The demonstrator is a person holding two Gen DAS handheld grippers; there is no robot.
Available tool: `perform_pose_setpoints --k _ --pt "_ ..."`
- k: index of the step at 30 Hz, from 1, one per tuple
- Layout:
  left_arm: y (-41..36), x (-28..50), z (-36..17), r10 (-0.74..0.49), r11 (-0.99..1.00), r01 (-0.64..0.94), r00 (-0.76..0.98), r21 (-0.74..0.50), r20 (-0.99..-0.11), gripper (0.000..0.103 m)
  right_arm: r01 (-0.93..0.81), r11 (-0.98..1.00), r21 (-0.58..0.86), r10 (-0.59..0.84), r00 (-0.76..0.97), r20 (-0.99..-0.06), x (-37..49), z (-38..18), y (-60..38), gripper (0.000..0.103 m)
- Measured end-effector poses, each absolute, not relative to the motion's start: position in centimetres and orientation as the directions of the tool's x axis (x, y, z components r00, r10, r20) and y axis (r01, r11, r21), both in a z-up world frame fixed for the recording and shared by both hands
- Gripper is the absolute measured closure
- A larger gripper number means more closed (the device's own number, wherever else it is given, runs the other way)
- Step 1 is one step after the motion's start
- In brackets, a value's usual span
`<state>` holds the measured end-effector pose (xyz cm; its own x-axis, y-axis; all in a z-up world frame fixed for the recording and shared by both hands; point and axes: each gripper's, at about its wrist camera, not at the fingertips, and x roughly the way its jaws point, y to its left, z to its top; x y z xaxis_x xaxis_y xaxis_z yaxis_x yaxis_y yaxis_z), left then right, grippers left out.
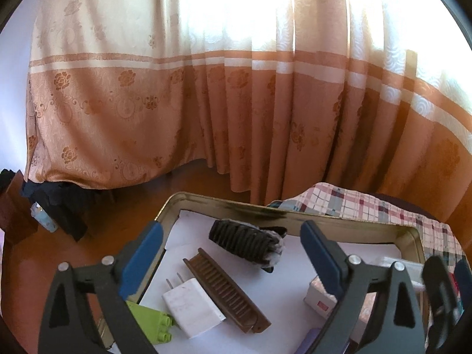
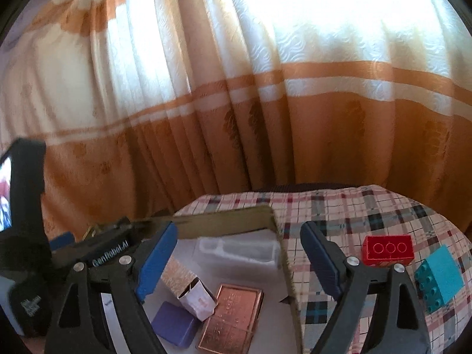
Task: Organize rigid objects
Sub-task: 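Carry the floss box and grey bundle over the gold tray and open both grippers, then lift both grippers from the tray and move toward the teal and red bricks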
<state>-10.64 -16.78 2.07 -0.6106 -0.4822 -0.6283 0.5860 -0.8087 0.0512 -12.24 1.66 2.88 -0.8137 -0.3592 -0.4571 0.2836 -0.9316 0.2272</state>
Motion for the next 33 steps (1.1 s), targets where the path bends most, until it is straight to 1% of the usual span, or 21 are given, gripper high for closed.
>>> perform_pose_setpoints --k 3,8,24,29,33 --pt "-16.7 -10.6 2.2 -0.486 -0.808 0.586 -0.611 0.055 -0.625 0.007 0.268 -0.932 0.243 -0.353 -0.823 -0.446 -12.3 3.1 2.1 0.016" --pt "-16.7 -10.6 2.2 -0.484 -0.807 0.588 -0.611 0.051 -0.627 0.007 0.253 -0.933 0.257 -0.347 -0.822 -0.452 -12.6 2.9 2.4 0.015" --pt "-16.0 -10.6 2.4 -0.482 -0.809 0.586 -0.623 0.040 -0.616 0.007 0.210 -0.943 0.260 -0.308 -0.848 -0.432 -12.2 3.2 3.9 0.015" --pt "-13.9 -10.0 3.2 -0.458 -0.843 0.538 -0.702 0.015 -0.545 0.007 0.185 -0.951 0.249 -0.279 -0.863 -0.422 -11.9 3.4 4.8 0.015" --pt "-12.1 -9.5 3.9 -0.416 -0.878 0.479 -0.769 -0.006 -0.485 0.007 0.153 -0.963 0.223 -0.235 -0.882 -0.408 -11.6 3.8 5.8 0.015"
